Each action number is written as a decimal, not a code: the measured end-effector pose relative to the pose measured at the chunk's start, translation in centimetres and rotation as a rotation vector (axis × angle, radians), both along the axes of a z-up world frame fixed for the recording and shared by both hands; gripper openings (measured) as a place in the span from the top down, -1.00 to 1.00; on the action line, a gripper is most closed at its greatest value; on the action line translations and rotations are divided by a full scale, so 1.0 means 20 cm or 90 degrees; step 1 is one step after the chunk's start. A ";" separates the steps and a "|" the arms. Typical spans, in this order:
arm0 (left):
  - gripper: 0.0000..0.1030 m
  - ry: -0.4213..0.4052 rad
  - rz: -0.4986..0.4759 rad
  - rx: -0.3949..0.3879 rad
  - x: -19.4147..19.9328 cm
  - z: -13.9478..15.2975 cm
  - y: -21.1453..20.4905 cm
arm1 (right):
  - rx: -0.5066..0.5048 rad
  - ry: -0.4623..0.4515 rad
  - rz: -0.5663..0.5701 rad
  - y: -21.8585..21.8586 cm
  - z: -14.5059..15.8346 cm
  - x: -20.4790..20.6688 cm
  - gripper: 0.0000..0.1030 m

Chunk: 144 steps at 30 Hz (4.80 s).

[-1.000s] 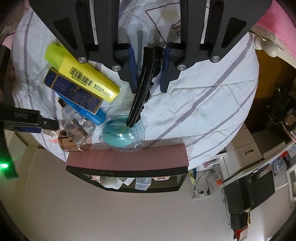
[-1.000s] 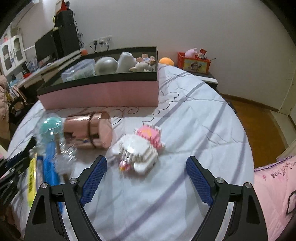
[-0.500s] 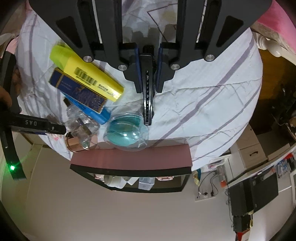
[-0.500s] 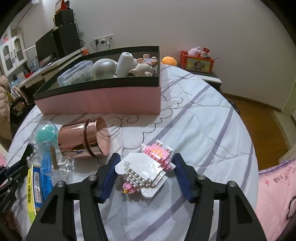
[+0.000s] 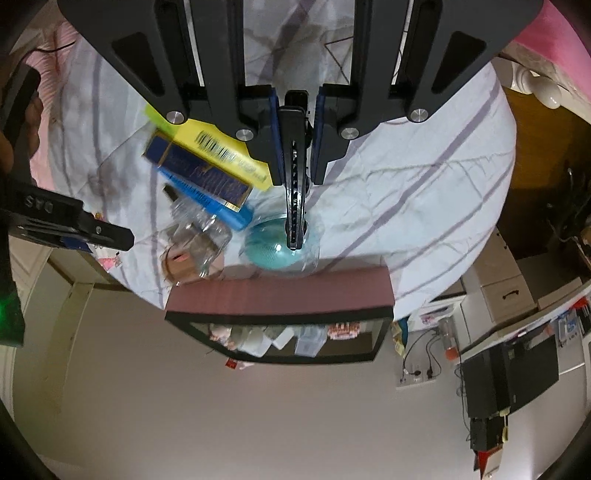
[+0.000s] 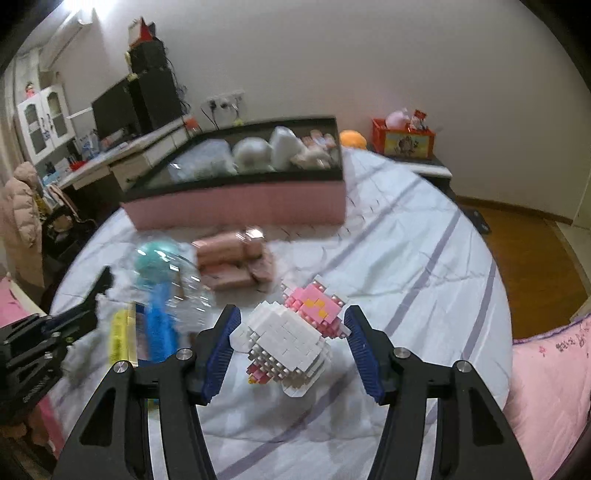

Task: Organize rigid objects
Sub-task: 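Lift clip with left tool while right tool lifts block figure, carrying both over box, then open both tools to drop clip and block figure into the box, then move both tools back toward the highlighters on the bed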

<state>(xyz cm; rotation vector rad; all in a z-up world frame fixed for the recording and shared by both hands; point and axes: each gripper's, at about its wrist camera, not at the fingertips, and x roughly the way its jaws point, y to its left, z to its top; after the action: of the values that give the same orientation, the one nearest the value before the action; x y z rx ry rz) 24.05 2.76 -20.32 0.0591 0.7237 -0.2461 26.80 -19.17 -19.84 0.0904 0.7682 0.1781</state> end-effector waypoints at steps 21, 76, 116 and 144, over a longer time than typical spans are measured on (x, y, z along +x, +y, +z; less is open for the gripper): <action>0.73 -0.112 -0.025 -0.013 0.03 0.41 -0.15 | 0.008 -0.122 0.084 0.24 0.36 -0.07 -0.17; -0.40 0.015 0.025 0.127 1.42 0.33 -0.05 | -0.026 0.039 0.089 0.37 0.36 1.37 -0.62; -0.99 -0.324 0.112 0.039 -0.53 0.49 -0.15 | -0.053 -0.325 -0.039 0.09 0.51 -0.69 -1.00; -1.00 0.009 0.063 0.083 -0.11 -0.19 -0.25 | -0.034 -0.061 -0.051 -0.09 -0.06 -0.31 -1.00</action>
<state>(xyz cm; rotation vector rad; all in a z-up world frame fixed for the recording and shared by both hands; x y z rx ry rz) 21.76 -2.15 -24.08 0.1448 0.7534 -0.1047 20.67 -20.96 -21.12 0.0611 0.6715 0.0847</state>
